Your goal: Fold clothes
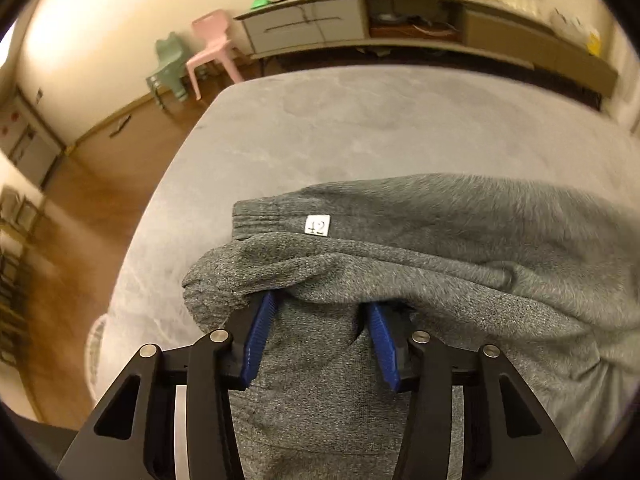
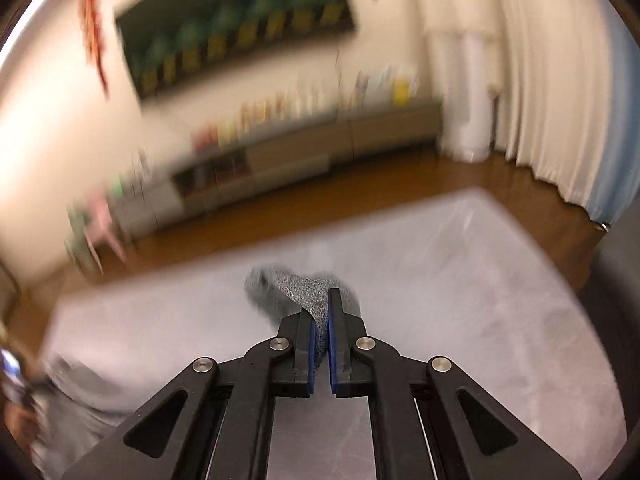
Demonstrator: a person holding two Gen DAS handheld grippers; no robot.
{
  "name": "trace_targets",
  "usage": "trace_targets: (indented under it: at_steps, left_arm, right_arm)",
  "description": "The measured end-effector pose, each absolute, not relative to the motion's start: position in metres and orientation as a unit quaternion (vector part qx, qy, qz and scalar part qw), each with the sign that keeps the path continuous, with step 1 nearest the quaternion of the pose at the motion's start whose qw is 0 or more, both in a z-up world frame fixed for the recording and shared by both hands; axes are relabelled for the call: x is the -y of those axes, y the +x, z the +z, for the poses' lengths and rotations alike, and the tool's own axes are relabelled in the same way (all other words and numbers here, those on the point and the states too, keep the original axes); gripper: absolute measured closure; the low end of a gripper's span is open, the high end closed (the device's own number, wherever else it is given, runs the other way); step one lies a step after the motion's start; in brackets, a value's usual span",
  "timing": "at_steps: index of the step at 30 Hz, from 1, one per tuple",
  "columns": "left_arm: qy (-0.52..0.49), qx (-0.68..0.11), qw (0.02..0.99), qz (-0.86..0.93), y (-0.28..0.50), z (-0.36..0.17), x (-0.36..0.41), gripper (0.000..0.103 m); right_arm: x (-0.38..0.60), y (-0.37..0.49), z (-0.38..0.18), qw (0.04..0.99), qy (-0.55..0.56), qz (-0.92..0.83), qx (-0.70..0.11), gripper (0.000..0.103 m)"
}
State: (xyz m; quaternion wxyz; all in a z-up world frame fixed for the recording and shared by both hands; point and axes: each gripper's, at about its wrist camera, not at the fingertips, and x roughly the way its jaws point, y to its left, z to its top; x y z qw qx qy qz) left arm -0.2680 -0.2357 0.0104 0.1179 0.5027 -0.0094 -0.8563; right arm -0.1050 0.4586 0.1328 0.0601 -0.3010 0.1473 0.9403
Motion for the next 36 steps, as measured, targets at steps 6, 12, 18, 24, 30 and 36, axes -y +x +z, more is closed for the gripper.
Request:
trace_targets:
  at_steps: [6, 12, 18, 24, 30, 36]
  left_arm:
    - [0.499, -0.027, 0.097, -0.861, -0.309, 0.012, 0.216, 0.053]
    - [0.504, -0.025, 0.116, -0.856, -0.315, 0.015, 0.203, 0.053]
    - [0.473, -0.082, 0.109, -0.87, -0.27, 0.063, 0.225, 0.053]
    - [0.454, -0.059, 0.093, -0.884, -0.2, 0.093, 0.221, 0.046]
    - [0.499, -0.033, 0.103, -0.86, -0.153, 0.059, 0.224, 0.045]
    - [0.517, -0.015, 0.13, -0.846, -0.125, 0.041, 0.233, 0.045]
  right_arm:
    - [-0.468, -0.124, 0.153, 0.163, -0.27, 0.943, -0.109, 0.096]
    - [-0.501, -0.185, 0.027, 0.189, -0.41, 0.878, -0.161, 0.066]
    - [-0.446, -0.112, 0.042, 0.042, -0.467, 0.874, -0.127, 0.024]
    - [-0.379, -0.023, -0.019, -0.035, -0.557, 0.828, -0.053, 0.023]
    - [-0.35, -0.016, -0.037, -0.111, -0.586, 0.802, -0.045, 0.082]
    - [-0.47, 0.019, 0.063, 0.062, -0.366, 0.908, -0.192, 0.089]
